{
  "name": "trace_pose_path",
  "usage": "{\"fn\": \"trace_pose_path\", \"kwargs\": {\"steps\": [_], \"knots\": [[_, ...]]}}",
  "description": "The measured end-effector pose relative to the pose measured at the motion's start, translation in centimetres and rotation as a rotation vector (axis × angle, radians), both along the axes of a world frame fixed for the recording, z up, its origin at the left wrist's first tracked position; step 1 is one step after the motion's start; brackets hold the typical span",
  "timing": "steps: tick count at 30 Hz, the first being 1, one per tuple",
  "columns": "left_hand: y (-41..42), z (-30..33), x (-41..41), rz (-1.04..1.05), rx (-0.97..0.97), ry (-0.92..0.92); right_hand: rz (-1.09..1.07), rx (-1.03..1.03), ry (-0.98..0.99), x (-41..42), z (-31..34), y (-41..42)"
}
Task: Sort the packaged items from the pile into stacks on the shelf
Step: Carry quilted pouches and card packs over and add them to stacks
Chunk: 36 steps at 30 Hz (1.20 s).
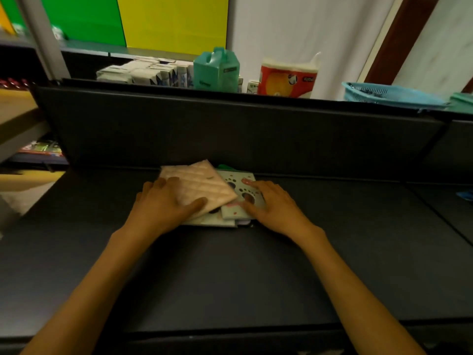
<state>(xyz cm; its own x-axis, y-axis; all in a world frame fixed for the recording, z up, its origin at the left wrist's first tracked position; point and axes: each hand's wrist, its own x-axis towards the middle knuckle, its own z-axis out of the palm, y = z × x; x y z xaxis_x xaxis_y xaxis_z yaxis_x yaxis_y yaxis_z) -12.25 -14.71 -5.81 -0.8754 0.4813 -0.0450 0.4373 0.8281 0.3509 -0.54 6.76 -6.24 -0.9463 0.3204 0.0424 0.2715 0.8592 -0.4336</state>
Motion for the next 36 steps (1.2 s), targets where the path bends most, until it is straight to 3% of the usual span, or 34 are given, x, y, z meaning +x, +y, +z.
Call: {"fn": "trace_pose_path", "kwargs": {"steps": [8, 16, 20, 25, 36], "knots": [[1.4, -0.1, 0.3, 0.063, 0.156, -0.054, -0.136, -0.206, 0.006, -0.4, -0.4, 0.0], [1.7, 0.1, 0.2, 0.102, 0.387, -0.141, -0.210, -0.563, 0.067, -0.2, -0.2, 1.0], [2.1, 0.8, 1.1, 0.100, 0.367, -0.119, -0.167, -0.731, 0.155, 0.4, -0.1, 1.2], [3.1, 1.2, 2.7, 0.110, 0.285, -0.040, -0.171, -0.738, 0.180, 0.7, 0.0, 1.3], [2.3, 0.2, 0.1, 0.197, 0.599, -0.189, -0.177, -0.785, 0.229, 1.0, -0.1, 1.5]]}}
